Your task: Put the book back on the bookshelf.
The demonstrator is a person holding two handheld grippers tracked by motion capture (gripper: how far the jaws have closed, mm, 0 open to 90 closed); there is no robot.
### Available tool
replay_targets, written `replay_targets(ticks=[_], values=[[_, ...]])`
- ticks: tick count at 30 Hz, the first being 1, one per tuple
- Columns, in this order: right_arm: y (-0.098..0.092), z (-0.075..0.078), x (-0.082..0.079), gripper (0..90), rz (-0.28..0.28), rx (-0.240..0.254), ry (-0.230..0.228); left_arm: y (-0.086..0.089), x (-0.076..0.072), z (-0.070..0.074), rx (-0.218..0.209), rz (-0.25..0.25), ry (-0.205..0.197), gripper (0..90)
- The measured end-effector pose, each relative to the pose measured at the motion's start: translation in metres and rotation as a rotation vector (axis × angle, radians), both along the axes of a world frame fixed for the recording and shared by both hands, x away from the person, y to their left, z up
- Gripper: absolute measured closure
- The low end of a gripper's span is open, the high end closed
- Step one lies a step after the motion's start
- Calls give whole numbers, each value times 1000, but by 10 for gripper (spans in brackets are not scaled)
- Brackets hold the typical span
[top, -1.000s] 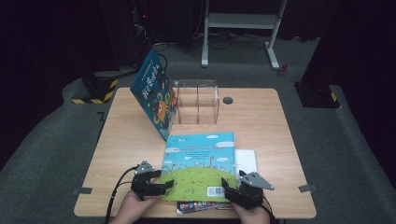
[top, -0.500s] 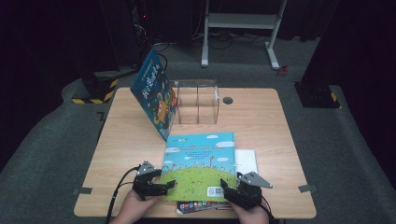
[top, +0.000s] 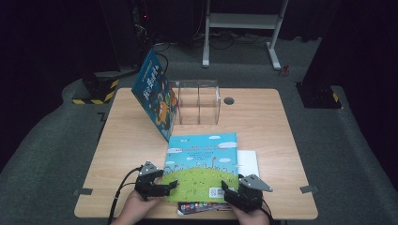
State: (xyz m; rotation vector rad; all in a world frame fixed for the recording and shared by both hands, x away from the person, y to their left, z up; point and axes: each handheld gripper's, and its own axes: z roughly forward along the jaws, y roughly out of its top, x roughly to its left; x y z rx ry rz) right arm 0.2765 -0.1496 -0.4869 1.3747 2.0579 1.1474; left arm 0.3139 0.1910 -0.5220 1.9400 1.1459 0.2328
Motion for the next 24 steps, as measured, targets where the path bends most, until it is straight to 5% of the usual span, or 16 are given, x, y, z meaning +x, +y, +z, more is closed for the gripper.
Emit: replay_targets(ticks=[24], values=[[-4, 1, -1, 312, -10, 1, 3, -8, 0, 1, 14, 3, -23, 194]])
